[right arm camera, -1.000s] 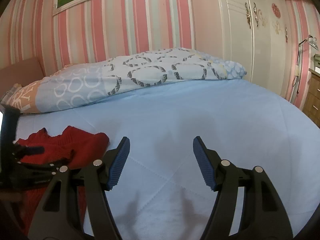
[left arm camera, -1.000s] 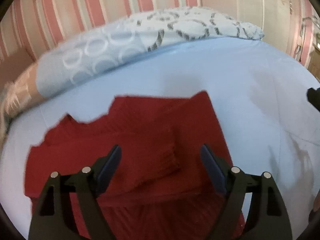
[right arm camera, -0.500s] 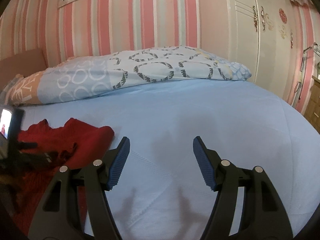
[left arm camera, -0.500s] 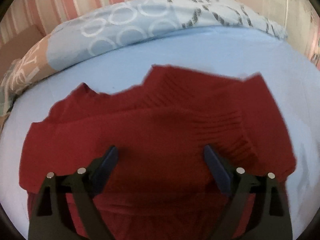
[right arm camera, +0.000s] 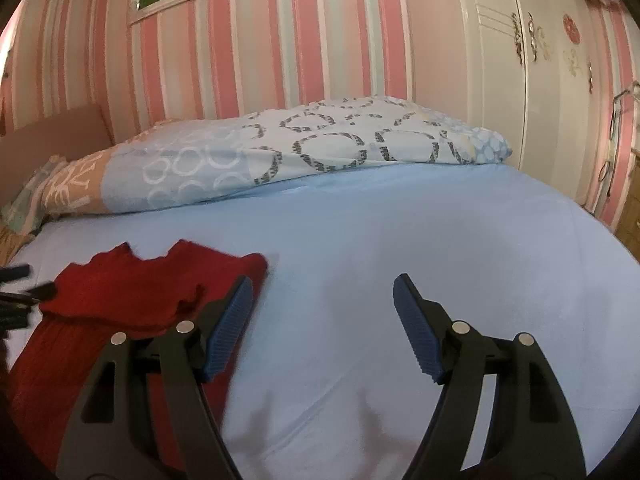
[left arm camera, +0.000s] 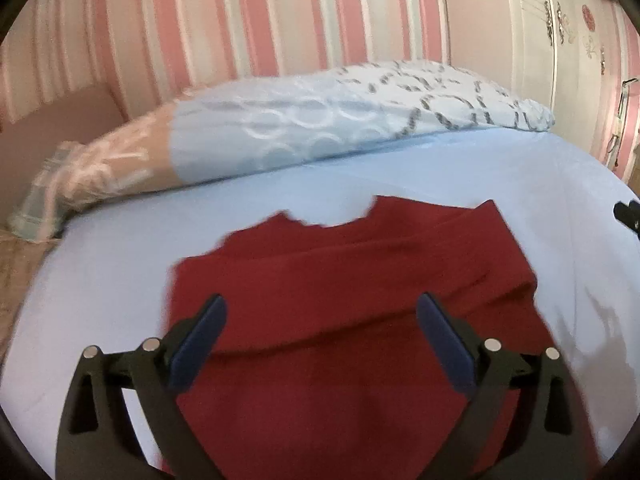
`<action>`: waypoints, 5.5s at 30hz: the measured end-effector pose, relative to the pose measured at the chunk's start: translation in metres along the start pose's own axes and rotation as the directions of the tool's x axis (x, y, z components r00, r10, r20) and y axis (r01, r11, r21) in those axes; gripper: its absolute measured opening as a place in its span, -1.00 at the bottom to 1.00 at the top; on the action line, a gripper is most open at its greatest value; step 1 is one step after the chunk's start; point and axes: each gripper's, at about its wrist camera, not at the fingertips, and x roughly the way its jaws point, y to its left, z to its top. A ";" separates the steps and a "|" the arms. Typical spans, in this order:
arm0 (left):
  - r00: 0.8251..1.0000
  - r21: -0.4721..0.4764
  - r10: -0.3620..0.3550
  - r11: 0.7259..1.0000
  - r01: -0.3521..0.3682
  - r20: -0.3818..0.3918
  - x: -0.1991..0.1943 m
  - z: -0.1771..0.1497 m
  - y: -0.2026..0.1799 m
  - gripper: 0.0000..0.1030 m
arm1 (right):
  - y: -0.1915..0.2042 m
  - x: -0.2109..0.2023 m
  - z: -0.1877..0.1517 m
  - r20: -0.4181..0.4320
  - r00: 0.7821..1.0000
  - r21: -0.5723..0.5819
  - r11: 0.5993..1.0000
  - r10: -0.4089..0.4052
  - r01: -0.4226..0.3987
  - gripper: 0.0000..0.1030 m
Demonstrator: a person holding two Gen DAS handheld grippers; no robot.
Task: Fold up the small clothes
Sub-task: 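Withdraw both tools from the folded sweater, then grasp the sweater hem with the right tool while the left tool grasps the hem too, then lift the hem with both tools and fold it toward the collar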
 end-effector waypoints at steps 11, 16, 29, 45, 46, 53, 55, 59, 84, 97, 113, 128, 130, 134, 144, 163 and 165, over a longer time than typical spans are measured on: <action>0.995 -0.262 0.100 0.961 -0.094 0.009 -0.136 -0.124 0.087 0.89 | 0.021 -0.118 -0.053 -0.154 0.988 0.067 0.997 -0.023 0.033 0.46; 0.994 -0.319 0.091 0.942 -0.105 -0.059 -0.149 -0.164 0.105 0.89 | 0.030 -0.151 -0.092 -0.204 0.979 0.047 0.998 -0.023 0.033 0.46; 0.973 -0.279 0.145 0.941 -0.191 -0.177 -0.175 -0.228 0.122 0.89 | 0.064 -0.178 -0.130 -0.259 0.965 -0.037 0.998 0.030 -0.041 0.30; 0.976 -0.218 0.152 0.958 -0.184 -0.156 -0.175 -0.233 0.122 0.89 | 0.085 -0.173 -0.138 -0.276 0.961 -0.117 0.993 -0.017 -0.016 0.30; 0.976 -0.216 0.152 0.959 -0.184 -0.158 -0.174 -0.234 0.122 0.89 | 0.084 -0.173 -0.139 -0.277 0.961 -0.114 0.993 -0.017 -0.015 0.29; 0.974 -0.225 0.150 0.956 -0.186 -0.167 -0.171 -0.238 0.126 0.89 | 0.084 -0.170 -0.145 -0.296 0.955 -0.112 0.994 -0.014 -0.020 0.29; 0.975 -0.230 0.148 0.956 -0.184 -0.165 -0.172 -0.236 0.127 0.89 | 0.085 -0.167 -0.149 -0.309 0.951 -0.115 0.993 -0.014 -0.023 0.21; 0.975 -0.228 0.148 0.956 -0.183 -0.163 -0.171 -0.236 0.126 0.89 | 0.090 -0.157 -0.156 -0.338 0.941 -0.131 0.991 -0.023 -0.023 0.07; 0.982 -0.278 -0.016 0.960 -0.038 -0.188 -0.151 -0.231 0.116 0.88 | 0.111 -0.130 -0.180 -0.467 0.882 -0.140 0.981 0.054 -0.134 -0.77; 0.952 -0.288 -0.175 0.952 0.100 -0.249 -0.125 -0.235 0.082 -0.36 | 0.110 -0.130 -0.181 -0.468 0.881 -0.135 0.981 0.062 -0.141 -0.76; 0.962 -0.265 -0.116 0.963 0.048 -0.247 -0.189 -0.241 0.076 -0.56 | 0.105 -0.195 -0.182 -0.446 0.890 -0.146 0.974 0.092 -0.174 -0.83; 0.943 -0.283 -0.121 0.959 0.030 -0.310 -0.316 -0.304 0.052 -0.56 | 0.095 -0.335 -0.212 -0.500 0.860 -0.056 0.987 0.103 -0.151 -0.83; 0.948 -0.273 -0.111 0.962 0.027 -0.298 -0.321 -0.302 0.050 -0.56 | 0.097 -0.338 -0.211 -0.498 0.862 -0.065 0.986 0.099 -0.151 -0.83; 0.954 -0.272 -0.096 0.962 0.016 -0.284 -0.317 -0.289 0.049 -0.56 | 0.097 -0.334 -0.202 -0.492 0.865 -0.057 0.987 0.102 -0.149 -0.83; 0.970 -0.248 -0.070 0.969 0.011 -0.233 -0.284 -0.237 0.059 -0.56 | 0.102 -0.294 -0.166 -0.452 0.884 -0.016 0.990 0.119 -0.141 -0.82; 0.979 -0.218 0.000 0.975 -0.046 -0.205 -0.142 -0.113 0.085 -0.55 | 0.109 -0.132 -0.058 -0.405 0.906 0.034 0.992 0.123 -0.119 -0.82; 0.978 -0.211 0.004 0.976 -0.049 -0.207 -0.122 -0.099 0.084 -0.55 | 0.110 -0.112 -0.051 -0.413 0.904 0.024 0.994 0.111 -0.111 -0.82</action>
